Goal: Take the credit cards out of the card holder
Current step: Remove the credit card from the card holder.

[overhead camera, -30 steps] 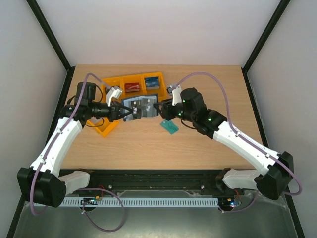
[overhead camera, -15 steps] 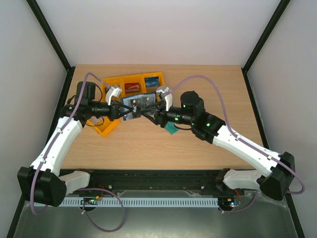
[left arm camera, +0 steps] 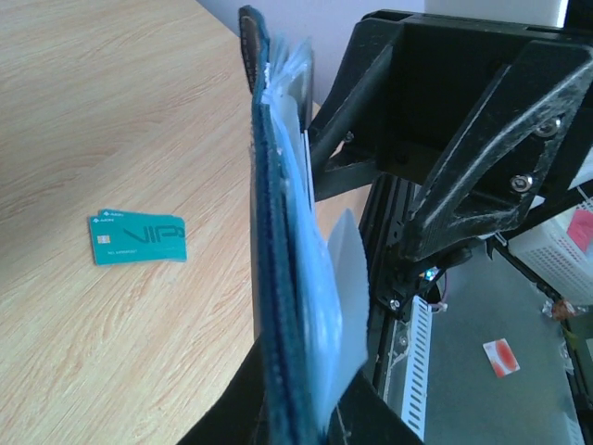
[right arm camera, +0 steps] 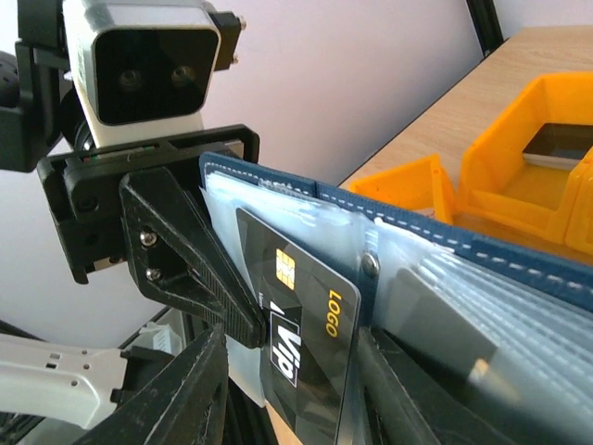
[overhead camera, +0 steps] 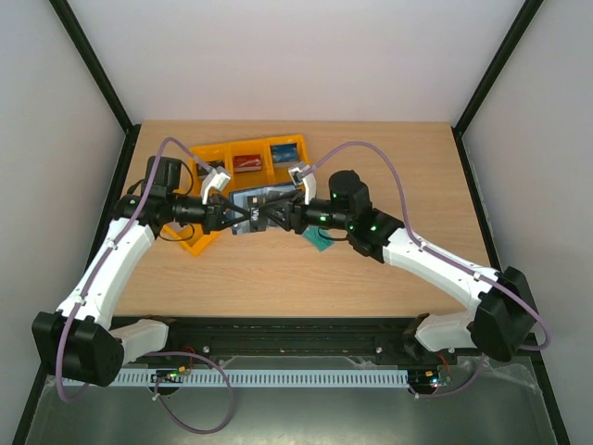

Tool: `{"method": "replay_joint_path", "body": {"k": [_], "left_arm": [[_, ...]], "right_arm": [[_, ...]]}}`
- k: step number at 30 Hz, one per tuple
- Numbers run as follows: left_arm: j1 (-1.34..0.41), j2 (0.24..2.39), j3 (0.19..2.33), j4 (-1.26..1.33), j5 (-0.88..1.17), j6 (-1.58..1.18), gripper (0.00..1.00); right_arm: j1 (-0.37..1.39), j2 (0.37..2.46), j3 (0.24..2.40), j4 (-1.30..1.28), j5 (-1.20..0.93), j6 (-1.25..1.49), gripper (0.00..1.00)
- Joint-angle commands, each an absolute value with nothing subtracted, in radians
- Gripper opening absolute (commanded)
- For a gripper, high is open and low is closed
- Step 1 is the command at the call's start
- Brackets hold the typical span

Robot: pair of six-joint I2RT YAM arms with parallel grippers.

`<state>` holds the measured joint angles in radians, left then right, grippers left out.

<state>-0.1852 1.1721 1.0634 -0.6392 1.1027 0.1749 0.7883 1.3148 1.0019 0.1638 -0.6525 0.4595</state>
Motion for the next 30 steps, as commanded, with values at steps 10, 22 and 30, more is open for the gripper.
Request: {"method": "replay_joint_path", "body": {"k": [10,22,30], "left_arm": [[-0.197,1.157,1.112,-0.724,1.214,0.301,0.02],[-0.192,1.164,1.063,-0.624,1.195,0.188,0.06],[-0.184,1.161,1.053,-0.628,1.225,0.192,0.09]], "right_arm": [[0.780,1.392,0.967,0.315,-0.857,0.482,0.40],[0.777,1.356,0.924,0.381,-0.877,0.490,0.02],[0.741,1.254,0.891,0.220,-0.773,0.417,0.02]]}}
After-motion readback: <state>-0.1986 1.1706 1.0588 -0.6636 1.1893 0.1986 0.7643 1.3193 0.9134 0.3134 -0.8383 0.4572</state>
